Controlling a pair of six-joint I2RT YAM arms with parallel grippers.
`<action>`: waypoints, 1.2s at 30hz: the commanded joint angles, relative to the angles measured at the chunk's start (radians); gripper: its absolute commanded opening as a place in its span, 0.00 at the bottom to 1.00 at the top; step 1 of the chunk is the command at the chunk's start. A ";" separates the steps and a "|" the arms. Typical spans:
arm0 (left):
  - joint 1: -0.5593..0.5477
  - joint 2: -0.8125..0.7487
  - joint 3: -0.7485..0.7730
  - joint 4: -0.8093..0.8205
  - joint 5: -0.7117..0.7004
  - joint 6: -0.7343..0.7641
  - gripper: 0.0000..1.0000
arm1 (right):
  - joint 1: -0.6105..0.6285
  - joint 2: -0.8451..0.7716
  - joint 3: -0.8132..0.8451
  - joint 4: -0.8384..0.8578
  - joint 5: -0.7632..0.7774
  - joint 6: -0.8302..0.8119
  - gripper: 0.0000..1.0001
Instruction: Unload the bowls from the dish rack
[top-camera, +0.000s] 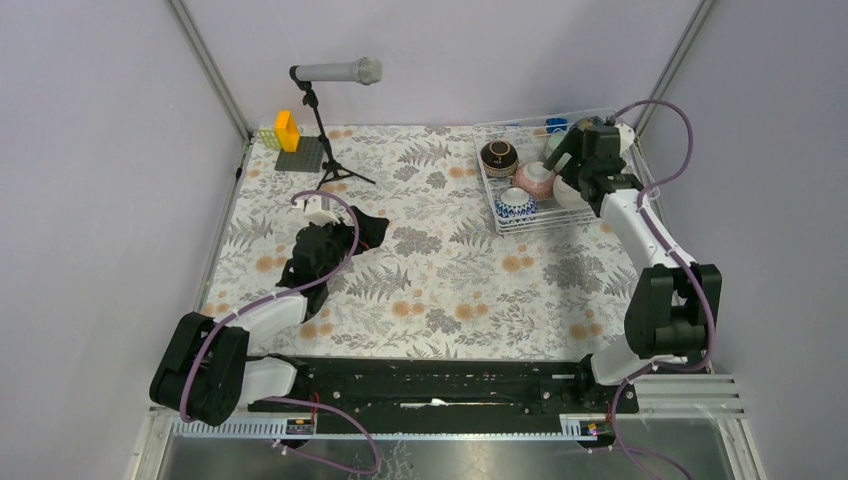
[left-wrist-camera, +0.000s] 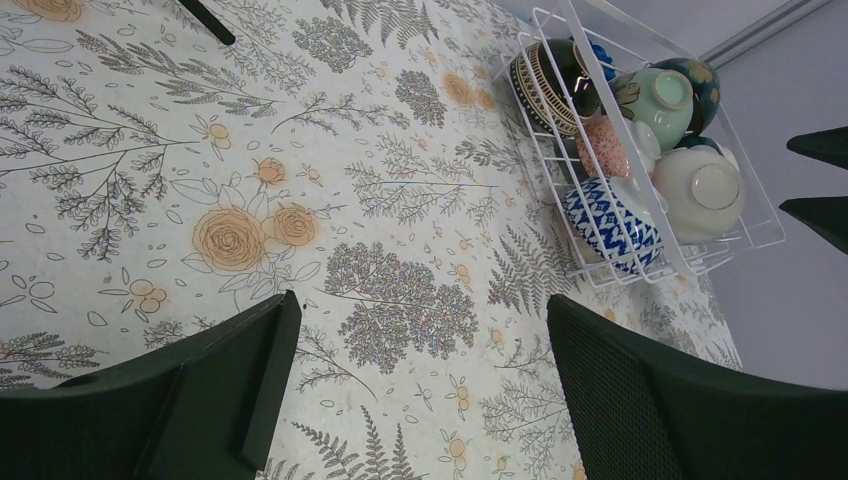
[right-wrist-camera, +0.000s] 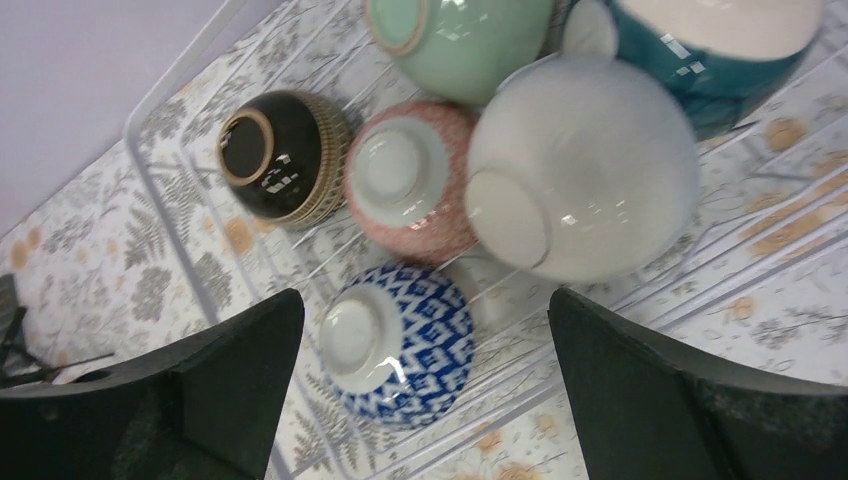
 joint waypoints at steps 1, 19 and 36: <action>-0.003 0.008 0.032 0.050 -0.014 0.013 0.99 | -0.039 0.049 0.078 -0.078 0.013 -0.103 1.00; -0.005 -0.019 0.024 0.050 0.011 0.030 0.99 | -0.168 0.171 0.045 0.073 -0.110 -0.178 1.00; -0.005 -0.049 0.020 0.011 -0.045 0.034 0.99 | -0.207 0.298 0.073 0.132 -0.208 -0.177 1.00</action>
